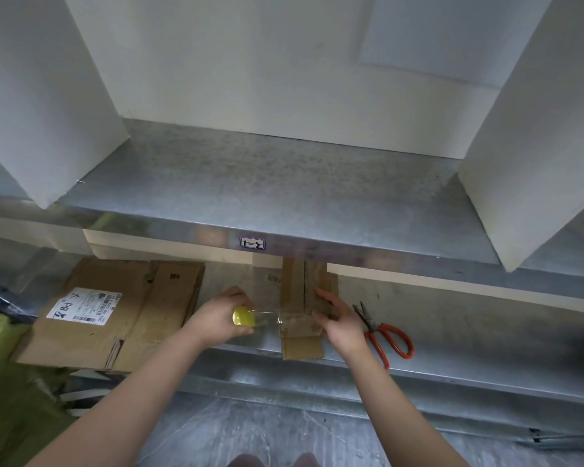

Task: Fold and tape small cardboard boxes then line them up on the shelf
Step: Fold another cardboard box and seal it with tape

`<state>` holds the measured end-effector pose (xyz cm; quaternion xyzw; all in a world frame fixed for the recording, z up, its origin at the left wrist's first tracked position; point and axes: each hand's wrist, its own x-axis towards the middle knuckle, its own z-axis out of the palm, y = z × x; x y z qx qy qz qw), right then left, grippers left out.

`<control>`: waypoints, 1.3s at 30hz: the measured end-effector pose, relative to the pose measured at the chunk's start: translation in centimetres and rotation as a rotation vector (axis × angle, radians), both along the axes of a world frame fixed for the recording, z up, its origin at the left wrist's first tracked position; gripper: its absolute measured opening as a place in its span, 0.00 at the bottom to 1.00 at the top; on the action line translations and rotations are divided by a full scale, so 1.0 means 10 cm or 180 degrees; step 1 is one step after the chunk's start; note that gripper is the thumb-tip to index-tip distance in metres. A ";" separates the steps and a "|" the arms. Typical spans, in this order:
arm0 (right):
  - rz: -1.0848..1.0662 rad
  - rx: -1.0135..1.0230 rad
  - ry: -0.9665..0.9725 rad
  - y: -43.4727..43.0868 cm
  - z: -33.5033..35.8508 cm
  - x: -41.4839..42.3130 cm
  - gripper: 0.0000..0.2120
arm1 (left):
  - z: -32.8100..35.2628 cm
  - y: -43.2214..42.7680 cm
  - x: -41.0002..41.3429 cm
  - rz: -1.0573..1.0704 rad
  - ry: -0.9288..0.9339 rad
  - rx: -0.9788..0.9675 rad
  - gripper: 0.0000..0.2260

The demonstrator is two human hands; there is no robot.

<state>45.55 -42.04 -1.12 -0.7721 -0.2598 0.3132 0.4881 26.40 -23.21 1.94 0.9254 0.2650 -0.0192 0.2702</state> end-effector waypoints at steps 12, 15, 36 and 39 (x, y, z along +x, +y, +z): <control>0.0712 -0.0313 -0.0805 -0.41 -0.01 0.08 0.27 | 0.05 -0.02 0.12 -0.0159 0.0064 0.0091 0.18; 0.0377 -0.0667 -0.1729 -0.76 -0.24 0.20 0.24 | 0.07 -0.01 0.15 -0.0221 0.0108 0.0110 0.17; 0.0400 -0.3216 -0.2674 -1.04 -0.58 0.58 0.19 | 0.06 -0.02 -0.06 0.0292 0.0112 0.0086 0.17; 0.0428 -0.3383 -0.2769 -1.03 -0.54 0.51 0.18 | 0.07 -0.01 -0.09 0.0333 0.0058 0.0110 0.17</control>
